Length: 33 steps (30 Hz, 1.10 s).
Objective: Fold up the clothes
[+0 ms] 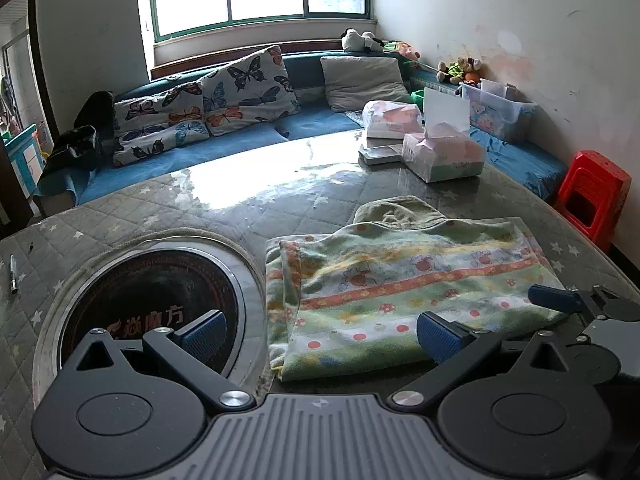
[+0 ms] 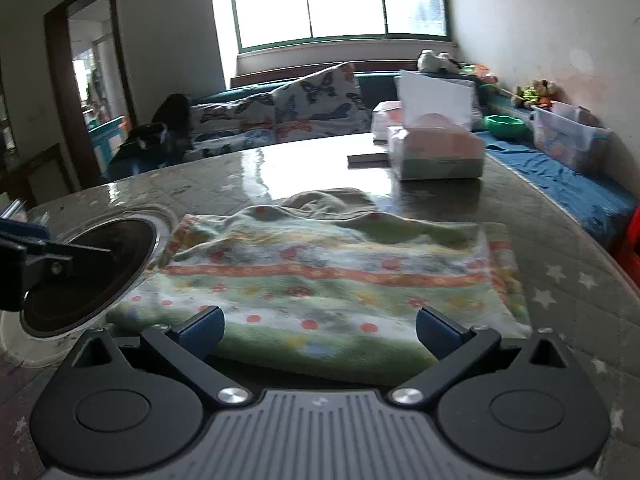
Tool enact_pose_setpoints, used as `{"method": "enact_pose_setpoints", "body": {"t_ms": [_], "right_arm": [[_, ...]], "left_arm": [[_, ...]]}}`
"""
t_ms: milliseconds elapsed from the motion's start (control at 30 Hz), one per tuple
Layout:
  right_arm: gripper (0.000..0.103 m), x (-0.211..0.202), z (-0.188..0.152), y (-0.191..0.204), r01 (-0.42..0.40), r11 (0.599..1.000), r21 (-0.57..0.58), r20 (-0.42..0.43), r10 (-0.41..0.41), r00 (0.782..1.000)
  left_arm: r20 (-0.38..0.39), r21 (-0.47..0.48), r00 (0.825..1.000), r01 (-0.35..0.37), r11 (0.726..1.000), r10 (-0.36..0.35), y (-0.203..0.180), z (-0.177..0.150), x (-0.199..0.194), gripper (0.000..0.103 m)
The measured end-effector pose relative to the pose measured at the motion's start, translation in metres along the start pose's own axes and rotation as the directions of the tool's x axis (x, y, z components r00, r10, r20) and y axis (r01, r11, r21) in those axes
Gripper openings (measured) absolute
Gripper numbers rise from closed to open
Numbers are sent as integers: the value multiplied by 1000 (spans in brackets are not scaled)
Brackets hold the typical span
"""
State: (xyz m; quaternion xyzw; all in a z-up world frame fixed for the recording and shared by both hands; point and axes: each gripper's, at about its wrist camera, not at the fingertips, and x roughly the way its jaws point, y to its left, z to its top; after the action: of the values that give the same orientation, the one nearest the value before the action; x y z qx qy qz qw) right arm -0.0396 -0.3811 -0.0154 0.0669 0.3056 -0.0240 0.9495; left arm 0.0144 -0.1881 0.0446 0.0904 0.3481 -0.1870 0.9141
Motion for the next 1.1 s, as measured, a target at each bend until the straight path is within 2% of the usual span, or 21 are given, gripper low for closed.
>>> {"method": "enact_pose_setpoints", "body": {"t_ms": [433,1100], "right_arm": [[103,-21,-5,-2,51,997,51,-2,-51,999],[103,-38,-22,11,139,986,97,-41,-135,990]], "left_arm": [[1,12,1000,11,1000,-11,0,-12,-12,103],[-46,2,998,32,999,-32,7,-48,-17,103]]}}
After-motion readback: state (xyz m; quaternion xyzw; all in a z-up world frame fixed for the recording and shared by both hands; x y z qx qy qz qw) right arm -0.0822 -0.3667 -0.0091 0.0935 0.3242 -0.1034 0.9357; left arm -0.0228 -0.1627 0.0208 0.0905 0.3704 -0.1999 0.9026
